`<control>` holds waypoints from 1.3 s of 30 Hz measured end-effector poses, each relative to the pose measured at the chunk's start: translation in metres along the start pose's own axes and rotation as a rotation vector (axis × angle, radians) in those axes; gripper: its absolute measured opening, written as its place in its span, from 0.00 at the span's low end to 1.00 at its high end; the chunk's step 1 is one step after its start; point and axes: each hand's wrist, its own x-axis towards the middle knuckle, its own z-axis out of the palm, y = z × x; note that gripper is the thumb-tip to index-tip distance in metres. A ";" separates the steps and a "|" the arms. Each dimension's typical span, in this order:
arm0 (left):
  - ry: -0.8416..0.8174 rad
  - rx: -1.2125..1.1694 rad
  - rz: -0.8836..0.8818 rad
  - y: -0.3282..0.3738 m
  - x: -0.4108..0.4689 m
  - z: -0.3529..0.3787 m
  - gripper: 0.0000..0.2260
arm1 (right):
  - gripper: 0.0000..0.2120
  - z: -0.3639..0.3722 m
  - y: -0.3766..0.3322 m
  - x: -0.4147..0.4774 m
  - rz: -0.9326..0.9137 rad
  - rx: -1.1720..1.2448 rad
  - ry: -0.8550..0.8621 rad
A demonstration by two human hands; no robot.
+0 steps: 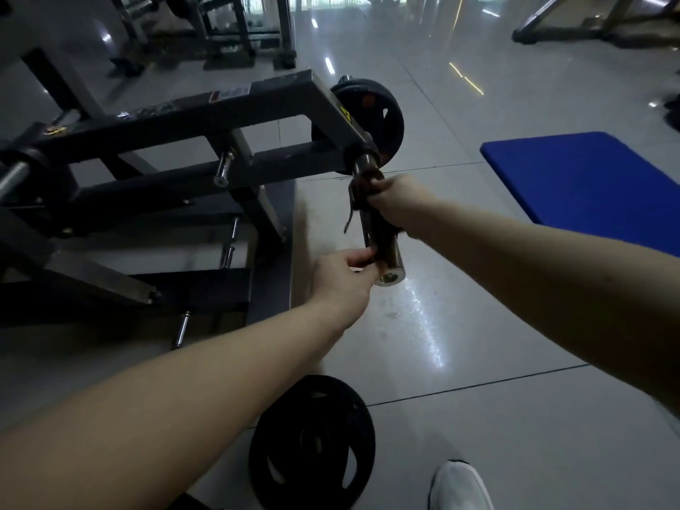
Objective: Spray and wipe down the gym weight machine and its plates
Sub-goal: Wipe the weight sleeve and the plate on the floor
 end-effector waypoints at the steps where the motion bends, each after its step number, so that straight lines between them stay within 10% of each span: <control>1: 0.000 0.005 -0.003 0.000 0.000 0.000 0.14 | 0.13 0.005 -0.005 0.014 0.001 0.003 0.040; 13: 0.069 0.007 0.024 -0.002 -0.006 0.007 0.12 | 0.18 0.010 0.027 -0.045 0.062 0.160 0.041; 23: 0.132 0.100 0.015 0.004 -0.013 0.003 0.05 | 0.04 -0.019 0.048 -0.104 0.239 0.258 -0.065; 39: 0.306 0.341 0.275 0.106 0.106 -0.044 0.05 | 0.08 -0.046 -0.032 0.037 -0.181 0.338 0.311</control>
